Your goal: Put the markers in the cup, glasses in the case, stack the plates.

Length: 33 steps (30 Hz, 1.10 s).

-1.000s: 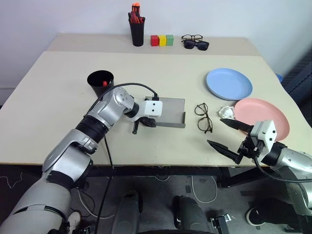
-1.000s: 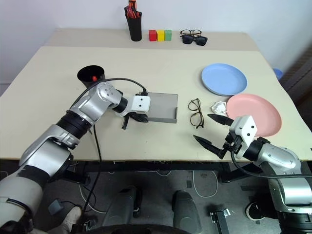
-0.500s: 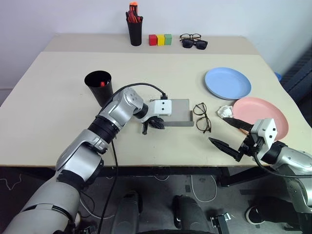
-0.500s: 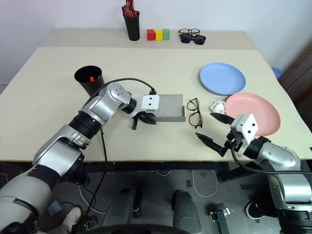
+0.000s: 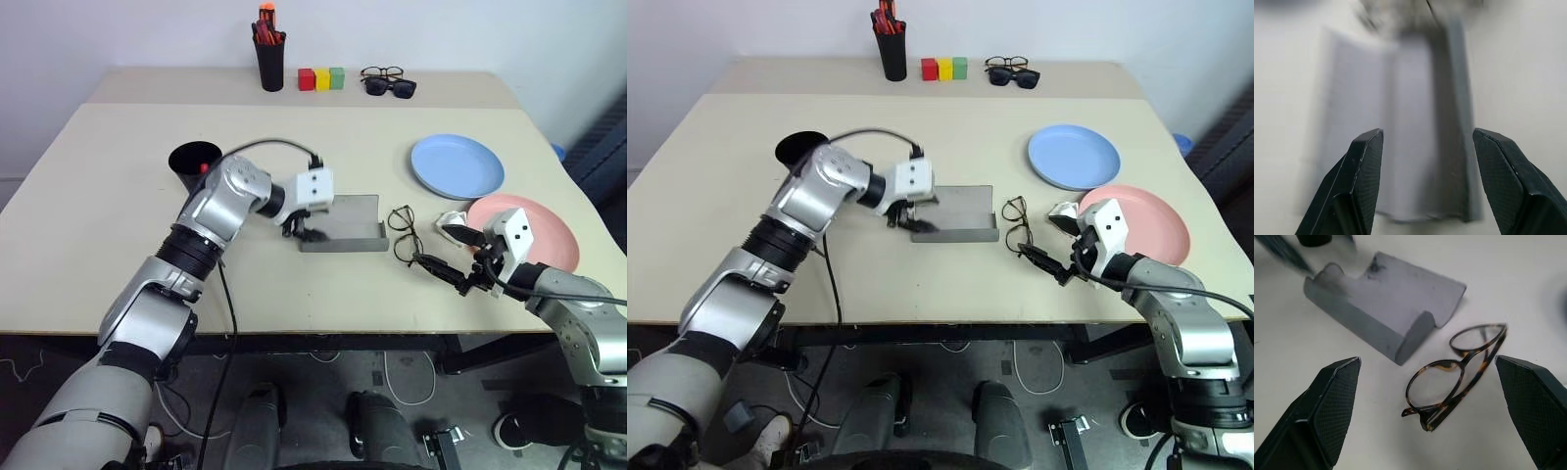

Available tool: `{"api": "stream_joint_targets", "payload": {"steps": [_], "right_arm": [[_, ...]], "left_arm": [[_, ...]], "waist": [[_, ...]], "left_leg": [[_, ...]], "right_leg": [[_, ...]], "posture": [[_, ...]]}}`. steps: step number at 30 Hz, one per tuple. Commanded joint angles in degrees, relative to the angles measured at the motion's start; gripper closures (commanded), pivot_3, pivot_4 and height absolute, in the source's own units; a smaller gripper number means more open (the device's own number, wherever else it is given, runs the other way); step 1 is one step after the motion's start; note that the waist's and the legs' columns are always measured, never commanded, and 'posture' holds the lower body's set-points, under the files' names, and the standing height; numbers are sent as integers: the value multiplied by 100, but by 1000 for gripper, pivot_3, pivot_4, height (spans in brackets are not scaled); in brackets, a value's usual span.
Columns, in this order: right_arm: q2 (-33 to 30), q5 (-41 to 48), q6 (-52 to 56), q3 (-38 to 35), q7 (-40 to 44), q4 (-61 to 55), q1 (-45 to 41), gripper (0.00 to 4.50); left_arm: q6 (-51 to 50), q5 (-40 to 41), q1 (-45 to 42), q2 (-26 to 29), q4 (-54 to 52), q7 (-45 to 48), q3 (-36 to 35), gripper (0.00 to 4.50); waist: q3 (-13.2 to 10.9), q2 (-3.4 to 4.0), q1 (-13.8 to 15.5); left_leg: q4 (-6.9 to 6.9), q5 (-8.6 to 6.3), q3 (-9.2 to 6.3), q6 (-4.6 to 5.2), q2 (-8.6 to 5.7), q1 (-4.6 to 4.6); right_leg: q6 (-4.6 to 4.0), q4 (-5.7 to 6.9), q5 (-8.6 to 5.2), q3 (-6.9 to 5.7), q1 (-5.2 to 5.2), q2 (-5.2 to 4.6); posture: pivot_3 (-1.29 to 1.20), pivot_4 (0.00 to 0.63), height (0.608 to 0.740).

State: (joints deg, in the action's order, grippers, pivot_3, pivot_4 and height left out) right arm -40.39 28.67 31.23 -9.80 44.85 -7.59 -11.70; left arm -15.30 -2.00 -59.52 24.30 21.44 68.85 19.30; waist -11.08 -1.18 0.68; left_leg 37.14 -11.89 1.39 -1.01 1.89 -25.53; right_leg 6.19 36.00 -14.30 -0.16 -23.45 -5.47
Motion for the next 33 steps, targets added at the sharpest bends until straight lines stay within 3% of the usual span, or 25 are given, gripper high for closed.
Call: {"api": "stream_joint_targets", "payload": {"steps": [1,7,13,33], "right_arm": [[82,398,1025,18,-140,305,-565,0],[54,769,1989,-69,3,998,-1293,0],[140,653,2209,188,251,1695,-1915,0],[206,-173,2088,1040,1529,4060,-3632,0]], "left_arm": [[-201,780,497,560,-1475,337,-744,1590],[-584,1088,2245,1418,-3159,114,-1204,1590],[-1121,1210,3293,1608,-4329,-542,-1374,1590],[-2345,1955,4022,2072,-5747,-1477,-1795,1590]], "waist": [[0,12,-49],[6,35,-138],[3,31,-141],[2,33,-148]], "left_leg": [[-3,0,2,0,2,3],[-13,0,0,1,5,15],[9,1,3,-2,4,15],[-3,2,5,-1,5,15]], "right_leg": [[0,1,0,1,0,0],[4,16,1,2,1,8],[-6,5,4,3,14,2],[1,10,1,5,4,12]], "posture": [[0,150,740],[0,150,740],[0,150,740],[0,150,740]]}}
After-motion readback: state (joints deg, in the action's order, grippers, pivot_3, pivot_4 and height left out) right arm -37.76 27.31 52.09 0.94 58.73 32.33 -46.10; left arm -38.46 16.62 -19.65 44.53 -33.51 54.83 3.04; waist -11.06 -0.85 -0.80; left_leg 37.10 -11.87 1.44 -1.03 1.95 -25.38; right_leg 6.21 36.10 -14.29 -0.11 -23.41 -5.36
